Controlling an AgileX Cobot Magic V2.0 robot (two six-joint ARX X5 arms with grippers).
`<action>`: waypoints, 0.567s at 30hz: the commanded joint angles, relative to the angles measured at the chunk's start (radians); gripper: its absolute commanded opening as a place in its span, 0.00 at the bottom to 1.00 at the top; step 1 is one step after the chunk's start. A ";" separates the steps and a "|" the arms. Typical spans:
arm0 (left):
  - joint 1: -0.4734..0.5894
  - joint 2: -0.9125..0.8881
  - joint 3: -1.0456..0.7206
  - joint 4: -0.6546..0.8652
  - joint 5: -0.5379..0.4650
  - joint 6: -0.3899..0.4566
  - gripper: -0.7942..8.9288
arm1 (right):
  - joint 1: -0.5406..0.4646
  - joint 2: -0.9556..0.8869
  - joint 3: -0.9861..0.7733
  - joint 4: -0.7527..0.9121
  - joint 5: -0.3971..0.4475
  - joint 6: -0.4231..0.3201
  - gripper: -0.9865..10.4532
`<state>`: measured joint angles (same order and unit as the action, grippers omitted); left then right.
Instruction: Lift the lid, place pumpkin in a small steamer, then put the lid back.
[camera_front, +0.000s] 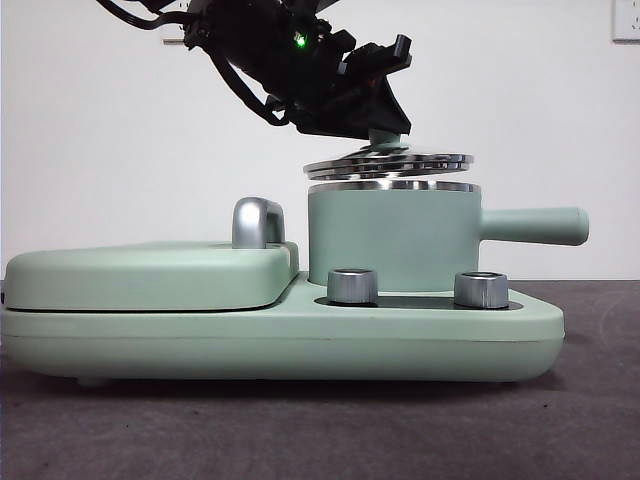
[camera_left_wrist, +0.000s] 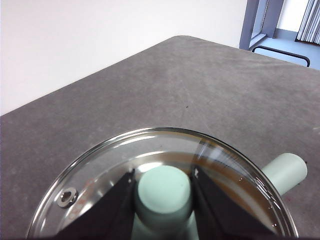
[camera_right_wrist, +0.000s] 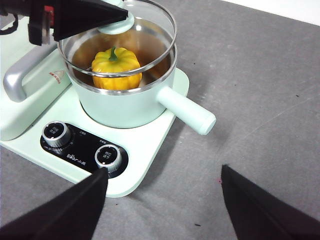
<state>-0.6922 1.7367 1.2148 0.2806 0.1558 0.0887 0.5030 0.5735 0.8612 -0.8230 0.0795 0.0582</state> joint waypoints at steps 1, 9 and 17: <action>-0.011 0.021 0.034 0.034 0.010 -0.001 0.10 | 0.006 0.006 0.003 0.006 0.002 0.012 0.39; -0.013 0.035 0.034 0.034 0.023 0.000 0.10 | 0.006 0.006 0.003 0.006 0.008 0.011 0.39; -0.013 0.061 0.034 0.034 0.023 0.000 0.10 | 0.006 0.006 0.003 -0.002 0.008 0.010 0.39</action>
<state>-0.6960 1.7748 1.2182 0.2882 0.1791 0.0887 0.5030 0.5735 0.8612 -0.8276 0.0830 0.0582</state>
